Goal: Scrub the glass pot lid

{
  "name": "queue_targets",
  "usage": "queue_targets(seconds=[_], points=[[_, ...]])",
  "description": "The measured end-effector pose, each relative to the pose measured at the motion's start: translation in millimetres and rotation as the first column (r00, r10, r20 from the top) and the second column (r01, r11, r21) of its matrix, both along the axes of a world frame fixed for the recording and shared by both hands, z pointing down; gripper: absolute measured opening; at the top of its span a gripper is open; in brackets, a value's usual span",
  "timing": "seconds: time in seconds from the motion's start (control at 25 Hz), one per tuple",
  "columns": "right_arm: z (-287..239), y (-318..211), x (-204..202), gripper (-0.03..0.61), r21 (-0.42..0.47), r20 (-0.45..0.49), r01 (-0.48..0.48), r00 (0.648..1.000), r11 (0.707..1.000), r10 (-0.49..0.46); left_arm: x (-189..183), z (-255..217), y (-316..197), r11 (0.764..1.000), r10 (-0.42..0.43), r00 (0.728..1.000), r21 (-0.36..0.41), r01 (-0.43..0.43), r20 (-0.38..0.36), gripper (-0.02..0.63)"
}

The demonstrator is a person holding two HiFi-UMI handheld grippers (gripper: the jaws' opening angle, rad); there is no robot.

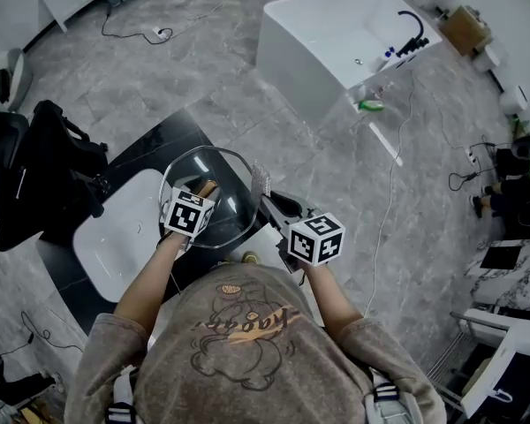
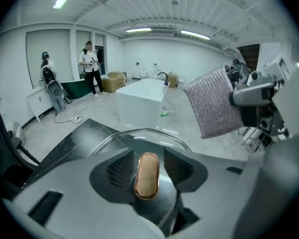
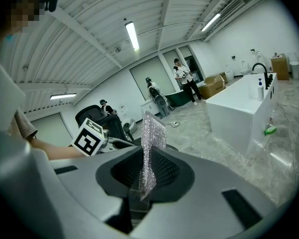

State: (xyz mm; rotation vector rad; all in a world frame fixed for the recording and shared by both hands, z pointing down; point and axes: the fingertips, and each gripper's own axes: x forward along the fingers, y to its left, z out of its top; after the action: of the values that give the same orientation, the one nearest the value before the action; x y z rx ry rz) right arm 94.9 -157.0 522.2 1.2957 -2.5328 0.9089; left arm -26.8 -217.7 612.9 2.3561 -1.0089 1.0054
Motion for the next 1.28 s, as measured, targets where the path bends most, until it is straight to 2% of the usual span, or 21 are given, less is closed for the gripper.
queue_targets(seconds=[0.04,0.12,0.16,0.28,0.36,0.48,0.6,0.68,0.84,1.28], points=[[-1.3,-1.0,-2.3,0.067,0.003,0.0,0.005,1.0,1.0,-0.005,-0.7,-12.9,0.2,1.0,-0.017,0.999,0.009,0.017,-0.033,0.178],[-4.9,-3.3,-7.3,0.067,0.012,0.0,0.016,1.0,1.0,-0.016,-2.4,-37.9,1.7,0.999,-0.041,0.994,0.032,0.045,-0.103,0.03],[-7.4,-4.5,-10.0,0.067,0.018,-0.001,0.021,1.0,1.0,-0.021,-2.8,-50.1,3.4,0.998,-0.045,0.989,0.043,0.051,-0.14,0.017],[-19.0,-7.4,-18.2,0.067,0.059,-0.006,0.036,0.999,0.998,-0.036,-5.1,-89.4,9.5,0.991,-0.059,0.964,0.104,0.088,-0.26,0.017],[-30.3,-8.7,-23.7,0.067,0.104,-0.008,0.043,0.999,0.994,-0.042,-12.0,-114.0,12.6,0.974,-0.074,0.949,0.18,0.135,-0.308,0.017],[-47.2,-10.6,-30.7,0.067,0.171,0.003,0.044,0.999,0.984,-0.046,-27.1,-138.0,17.9,0.933,-0.098,0.94,0.298,0.201,-0.327,0.017],[-57.8,-10.5,-37.3,0.067,0.224,0.009,0.048,0.999,0.973,-0.052,-39.7,-148.4,25.9,0.894,-0.112,0.932,0.375,0.245,-0.344,0.017],[-60.4,-9.8,-41.9,0.067,0.246,0.011,0.057,0.998,0.968,-0.062,-44.4,-150.5,30.8,0.881,-0.118,0.923,0.389,0.268,-0.367,0.017],[-61.3,-8.9,-50.8,0.066,0.267,0.013,0.08,0.996,0.96,-0.087,-48.9,-150.6,38.5,0.875,-0.129,0.906,0.384,0.295,-0.402,0.017],[-57.4,-2.3,-65.3,0.066,0.267,-0.005,0.143,0.989,0.953,-0.147,-48.0,-150.4,46.8,0.876,-0.12,0.904,0.385,0.291,-0.411,0.017]])
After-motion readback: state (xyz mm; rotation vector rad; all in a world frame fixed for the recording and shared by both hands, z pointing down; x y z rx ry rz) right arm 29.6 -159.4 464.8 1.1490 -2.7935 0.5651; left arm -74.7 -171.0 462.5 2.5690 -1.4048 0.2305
